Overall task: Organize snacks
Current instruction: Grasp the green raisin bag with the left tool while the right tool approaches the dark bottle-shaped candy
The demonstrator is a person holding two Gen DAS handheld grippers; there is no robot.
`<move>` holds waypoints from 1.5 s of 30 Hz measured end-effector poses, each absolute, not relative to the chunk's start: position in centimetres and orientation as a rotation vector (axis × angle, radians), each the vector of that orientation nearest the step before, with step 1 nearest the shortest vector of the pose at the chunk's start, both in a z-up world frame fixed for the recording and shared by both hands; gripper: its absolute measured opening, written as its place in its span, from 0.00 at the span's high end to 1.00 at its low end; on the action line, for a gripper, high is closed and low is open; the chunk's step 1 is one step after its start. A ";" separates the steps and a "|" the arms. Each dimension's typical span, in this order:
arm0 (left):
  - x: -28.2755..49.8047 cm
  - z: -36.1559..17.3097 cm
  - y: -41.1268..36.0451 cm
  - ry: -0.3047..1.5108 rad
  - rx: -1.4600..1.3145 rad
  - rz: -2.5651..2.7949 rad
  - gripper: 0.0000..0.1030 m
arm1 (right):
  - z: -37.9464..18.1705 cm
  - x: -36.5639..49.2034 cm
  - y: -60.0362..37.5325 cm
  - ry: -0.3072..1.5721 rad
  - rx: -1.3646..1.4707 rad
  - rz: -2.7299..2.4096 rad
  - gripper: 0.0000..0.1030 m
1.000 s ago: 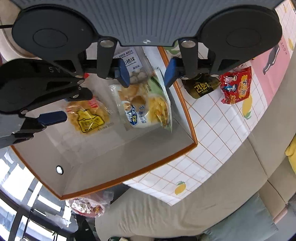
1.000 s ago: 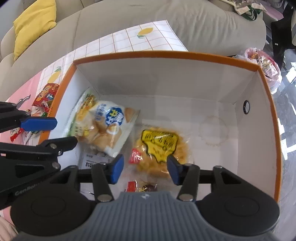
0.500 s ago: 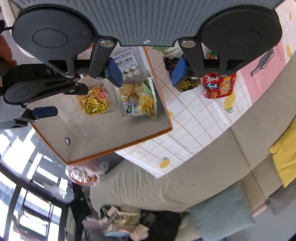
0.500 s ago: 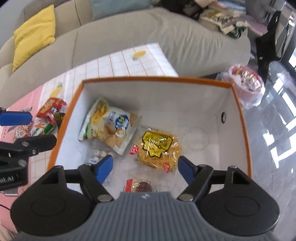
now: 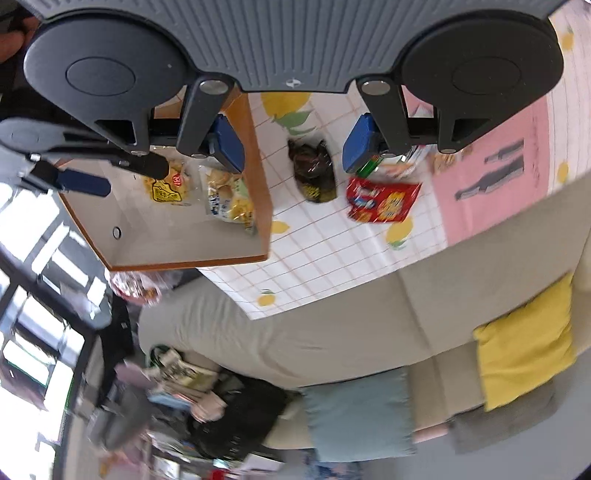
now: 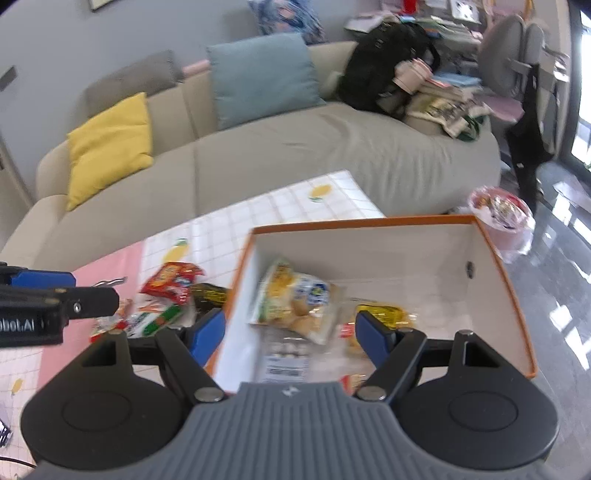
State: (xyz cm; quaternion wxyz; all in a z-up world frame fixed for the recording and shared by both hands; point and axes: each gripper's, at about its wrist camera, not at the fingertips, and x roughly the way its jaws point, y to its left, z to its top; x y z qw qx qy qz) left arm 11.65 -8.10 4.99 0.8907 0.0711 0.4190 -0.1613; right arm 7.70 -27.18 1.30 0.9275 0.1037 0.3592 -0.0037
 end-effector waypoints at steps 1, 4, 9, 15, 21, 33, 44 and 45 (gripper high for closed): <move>11.4 4.9 -7.2 0.871 0.125 -0.325 0.30 | 1.3 7.4 -26.6 0.727 0.206 0.000 0.27; 10.4 4.3 -4.6 0.882 0.074 -0.288 0.30 | 1.2 6.5 -24.3 0.709 0.176 0.027 0.27; 9.2 2.2 -0.8 0.921 0.005 -0.239 0.30 | 0.3 5.5 -20.9 0.700 0.128 0.089 0.27; 8.3 -0.6 3.3 0.979 -0.098 -0.186 0.30 | -1.1 5.0 -16.6 0.718 0.030 0.171 0.33; 8.2 -2.7 6.2 1.008 -0.173 -0.189 0.30 | -3.3 5.9 -13.8 0.768 -0.036 0.227 0.42; 9.3 -9.0 6.6 1.197 -0.165 -0.288 0.30 | -7.8 8.9 -11.6 0.906 -0.101 0.309 0.47; 10.6 -13.1 5.4 1.283 -0.085 -0.300 0.30 | -10.3 10.4 -12.1 0.980 -0.105 0.314 0.47; 10.6 -13.4 5.3 1.285 -0.078 -0.299 0.30 | -10.5 10.6 -12.1 0.986 -0.106 0.315 0.47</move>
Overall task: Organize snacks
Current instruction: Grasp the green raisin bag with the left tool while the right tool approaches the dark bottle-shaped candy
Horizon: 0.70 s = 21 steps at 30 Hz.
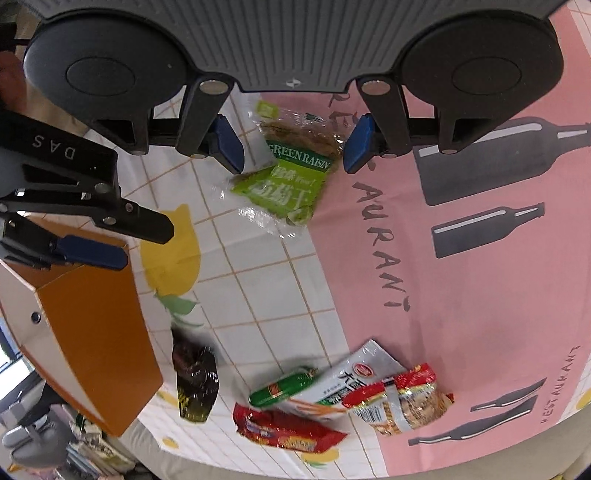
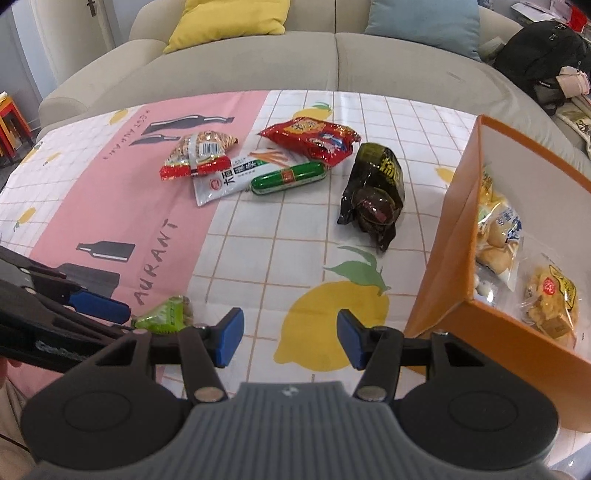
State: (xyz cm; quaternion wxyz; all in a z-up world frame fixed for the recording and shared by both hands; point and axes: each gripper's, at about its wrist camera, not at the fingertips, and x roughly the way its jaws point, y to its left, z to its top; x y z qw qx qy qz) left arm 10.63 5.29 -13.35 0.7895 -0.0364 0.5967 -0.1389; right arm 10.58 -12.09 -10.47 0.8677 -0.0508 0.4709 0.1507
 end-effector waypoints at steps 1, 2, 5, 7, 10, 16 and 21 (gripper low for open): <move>10.7 -13.6 5.2 1.286 -0.071 -0.295 0.30 | -10.6 10.7 -12.1 0.990 -0.107 0.317 0.47; 10.7 -13.8 5.1 1.289 -0.064 -0.290 0.30 | -10.8 10.8 -12.0 0.993 -0.109 0.317 0.47; 10.7 -14.0 4.7 1.282 -0.054 -0.283 0.31 | -11.1 11.1 -11.8 1.000 -0.117 0.320 0.47; 10.7 -14.1 4.5 1.275 -0.041 -0.278 0.36 | -11.2 11.2 -11.8 1.001 -0.121 0.321 0.47; 10.8 -14.1 4.3 1.267 -0.029 -0.277 0.50 | -11.5 11.4 -11.8 1.005 -0.125 0.319 0.46; 11.3 -13.7 4.8 1.239 -0.070 -0.247 0.53 | -11.4 11.8 -11.4 0.984 -0.142 0.315 0.46; 12.2 -12.6 5.9 1.198 -0.114 -0.198 0.53 | -10.9 12.4 -10.5 0.915 -0.204 0.279 0.46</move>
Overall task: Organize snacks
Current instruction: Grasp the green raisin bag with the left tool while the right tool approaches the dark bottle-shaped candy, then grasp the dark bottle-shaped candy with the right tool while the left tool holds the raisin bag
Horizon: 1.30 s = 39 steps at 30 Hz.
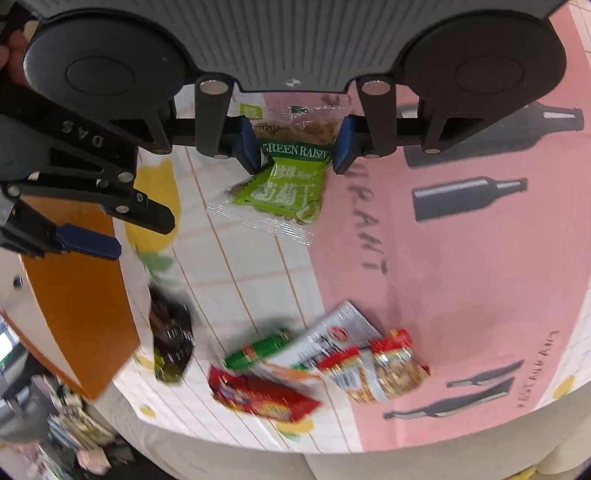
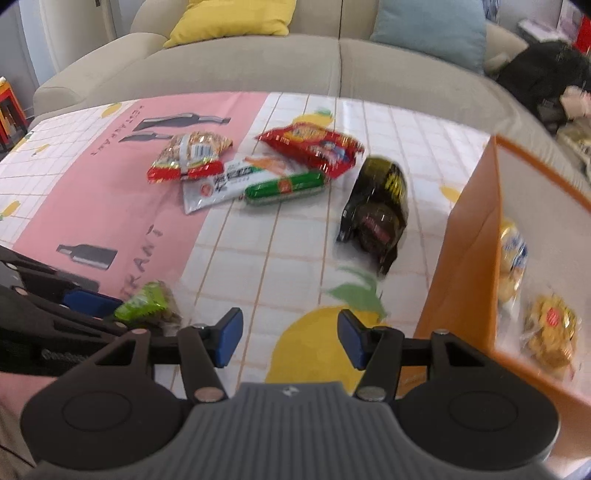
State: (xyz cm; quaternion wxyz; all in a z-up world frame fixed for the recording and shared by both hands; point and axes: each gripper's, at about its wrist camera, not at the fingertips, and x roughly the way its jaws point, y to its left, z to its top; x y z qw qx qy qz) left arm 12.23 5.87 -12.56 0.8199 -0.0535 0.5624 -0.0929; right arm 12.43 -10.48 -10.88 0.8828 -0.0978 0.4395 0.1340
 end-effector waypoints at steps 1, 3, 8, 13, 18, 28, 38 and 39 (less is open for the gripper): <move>12.5 -12.3 6.1 1.190 -0.123 -0.189 0.53 | -10.8 12.7 -10.2 0.898 -0.226 0.262 0.46; 13.2 -11.9 6.4 1.176 -0.132 -0.169 0.53 | -10.8 13.5 -9.6 0.868 -0.277 0.216 0.41; 14.8 -11.6 6.8 1.164 -0.150 -0.154 0.53 | -11.6 16.2 -8.6 0.793 -0.383 0.122 0.40; 15.5 -12.0 7.1 1.168 -0.164 -0.146 0.53 | -13.4 19.3 -8.1 0.795 -0.453 0.065 0.40; 15.8 -12.4 7.5 1.177 -0.182 -0.138 0.53 | -14.7 21.3 -8.3 0.812 -0.483 0.022 0.30; 16.0 -12.6 7.9 1.182 -0.213 -0.135 0.53 | -15.7 22.7 -8.4 0.864 -0.436 -0.009 0.37; 15.6 -12.1 8.0 1.176 -0.216 -0.132 0.53 | -15.3 21.7 -8.6 0.893 -0.358 0.052 0.56; 15.5 -12.1 8.0 1.177 -0.217 -0.129 0.53 | -15.2 21.2 -8.4 0.892 -0.360 0.066 0.57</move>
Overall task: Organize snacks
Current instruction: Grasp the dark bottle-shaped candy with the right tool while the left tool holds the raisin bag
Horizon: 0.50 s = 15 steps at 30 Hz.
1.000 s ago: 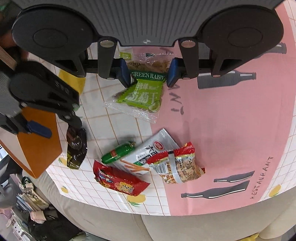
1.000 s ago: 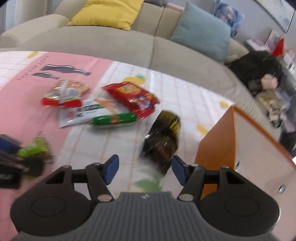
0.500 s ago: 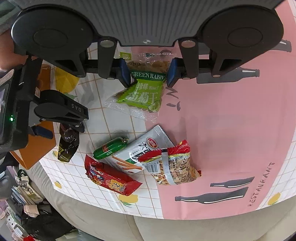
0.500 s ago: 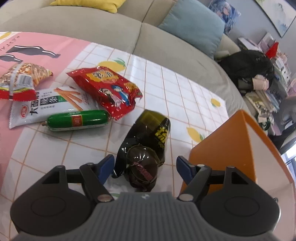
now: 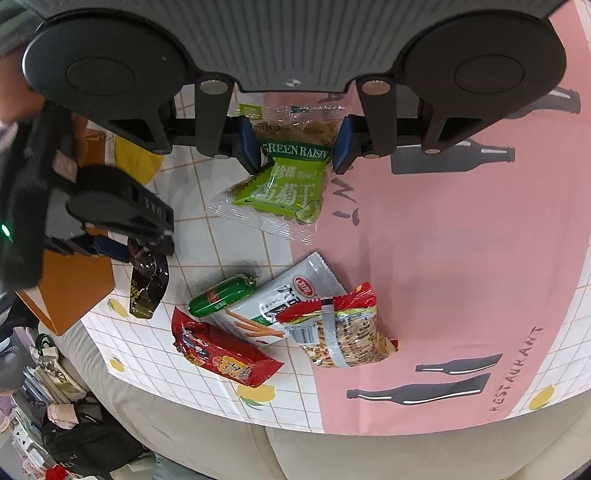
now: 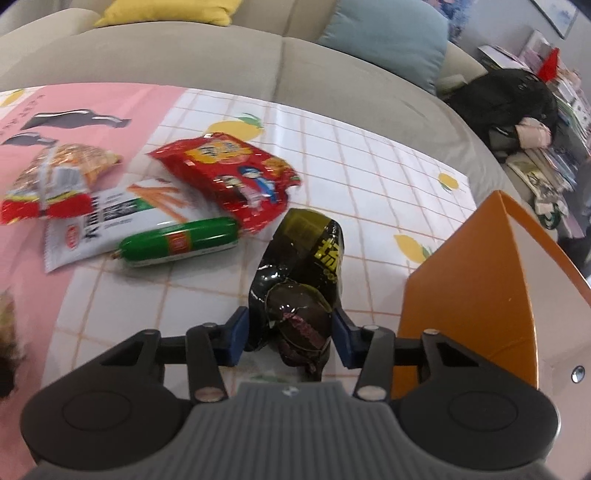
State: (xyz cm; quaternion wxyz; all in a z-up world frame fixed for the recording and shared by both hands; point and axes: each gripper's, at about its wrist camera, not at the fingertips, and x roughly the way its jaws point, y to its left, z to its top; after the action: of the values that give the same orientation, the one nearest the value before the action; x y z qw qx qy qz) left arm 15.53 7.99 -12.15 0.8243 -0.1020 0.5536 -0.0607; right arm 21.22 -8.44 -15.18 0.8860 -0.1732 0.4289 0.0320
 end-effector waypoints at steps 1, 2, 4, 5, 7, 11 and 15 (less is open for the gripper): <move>15.4 -12.2 8.0 1.178 -0.217 -0.127 0.53 | -15.0 20.8 -8.4 0.892 -0.358 0.081 0.58; 15.2 -12.2 8.1 1.178 -0.218 -0.124 0.53 | -14.9 20.3 -8.2 0.894 -0.354 0.098 0.59; 14.9 -12.1 8.2 1.181 -0.222 -0.119 0.53 | -14.7 19.1 -7.9 0.901 -0.351 0.133 0.60; 14.7 -12.1 8.2 1.182 -0.225 -0.117 0.53 | -14.6 18.5 -7.8 0.905 -0.350 0.148 0.60; 14.3 -12.0 8.3 1.183 -0.228 -0.113 0.53 | -14.3 17.3 -7.6 0.911 -0.343 0.183 0.61; 13.6 -11.6 8.4 1.177 -0.236 -0.104 0.53 | -13.6 15.0 -7.3 0.914 -0.315 0.228 0.63; 12.8 -10.9 8.3 1.168 -0.237 -0.097 0.53 | -12.3 13.3 -7.6 0.904 -0.281 0.247 0.63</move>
State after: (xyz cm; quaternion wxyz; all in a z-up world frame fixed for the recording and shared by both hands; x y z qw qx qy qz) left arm 12.81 8.34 -10.94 0.8266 -0.1117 0.5497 -0.0458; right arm 13.28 -7.63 -12.32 0.8827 -0.1351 0.4343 0.1185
